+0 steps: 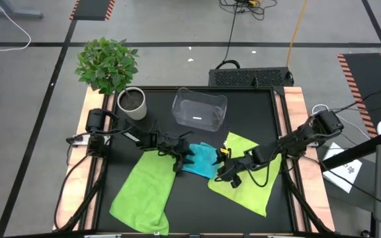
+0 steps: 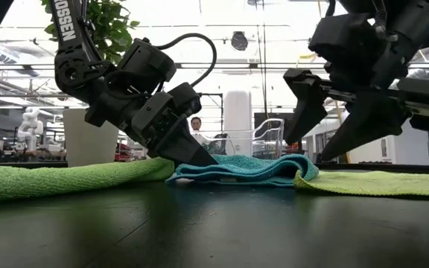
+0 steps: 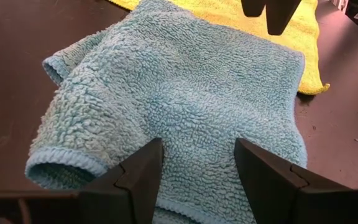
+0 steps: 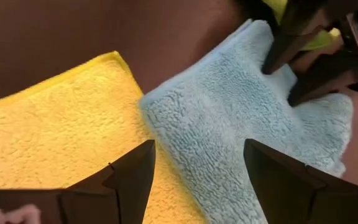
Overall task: Fold microfiber towels
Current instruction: Fold the blue microfiber cloth
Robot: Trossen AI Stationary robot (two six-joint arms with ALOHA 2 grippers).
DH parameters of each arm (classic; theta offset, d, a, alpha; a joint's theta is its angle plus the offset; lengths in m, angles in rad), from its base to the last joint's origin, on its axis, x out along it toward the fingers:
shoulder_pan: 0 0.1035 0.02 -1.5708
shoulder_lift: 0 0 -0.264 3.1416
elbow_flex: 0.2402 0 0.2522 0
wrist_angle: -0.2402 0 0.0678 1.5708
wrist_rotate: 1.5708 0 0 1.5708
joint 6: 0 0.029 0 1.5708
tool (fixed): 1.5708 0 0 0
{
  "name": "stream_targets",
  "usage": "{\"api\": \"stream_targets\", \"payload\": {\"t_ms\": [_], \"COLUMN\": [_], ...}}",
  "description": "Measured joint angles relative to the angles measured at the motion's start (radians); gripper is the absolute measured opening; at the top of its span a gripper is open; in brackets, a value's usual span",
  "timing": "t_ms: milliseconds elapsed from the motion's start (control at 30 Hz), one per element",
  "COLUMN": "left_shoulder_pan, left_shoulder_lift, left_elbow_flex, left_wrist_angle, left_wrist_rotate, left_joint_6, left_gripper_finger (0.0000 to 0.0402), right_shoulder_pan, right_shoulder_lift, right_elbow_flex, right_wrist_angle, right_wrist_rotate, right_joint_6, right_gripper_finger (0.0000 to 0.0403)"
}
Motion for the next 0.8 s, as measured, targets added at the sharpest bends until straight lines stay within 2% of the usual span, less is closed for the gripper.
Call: {"api": "stream_targets", "payload": {"t_ms": [300, 600, 800], "left_shoulder_pan": [0.003, 0.003, 0.003], "left_shoulder_lift": [0.000, 0.000, 0.000], "left_elbow_flex": [0.000, 0.000, 0.000], "left_wrist_angle": [0.003, 0.004, 0.004], "left_wrist_rotate": [-0.005, 0.001, 0.003], "left_joint_6": [0.001, 0.008, 0.010], "left_gripper_finger": [0.0207, 0.0207, 0.0207], "right_shoulder_pan": [0.026, 0.012, 0.012], "right_shoulder_lift": [0.005, 0.106, 0.128], "right_elbow_flex": [0.002, 0.009, 0.035], "right_wrist_angle": [0.008, 0.045, 0.041], "right_wrist_rotate": [0.031, 0.053, 0.134], "right_joint_6": [-0.022, -0.094, -0.146], "right_gripper_finger": [0.0231, 0.0203, 0.0187]}}
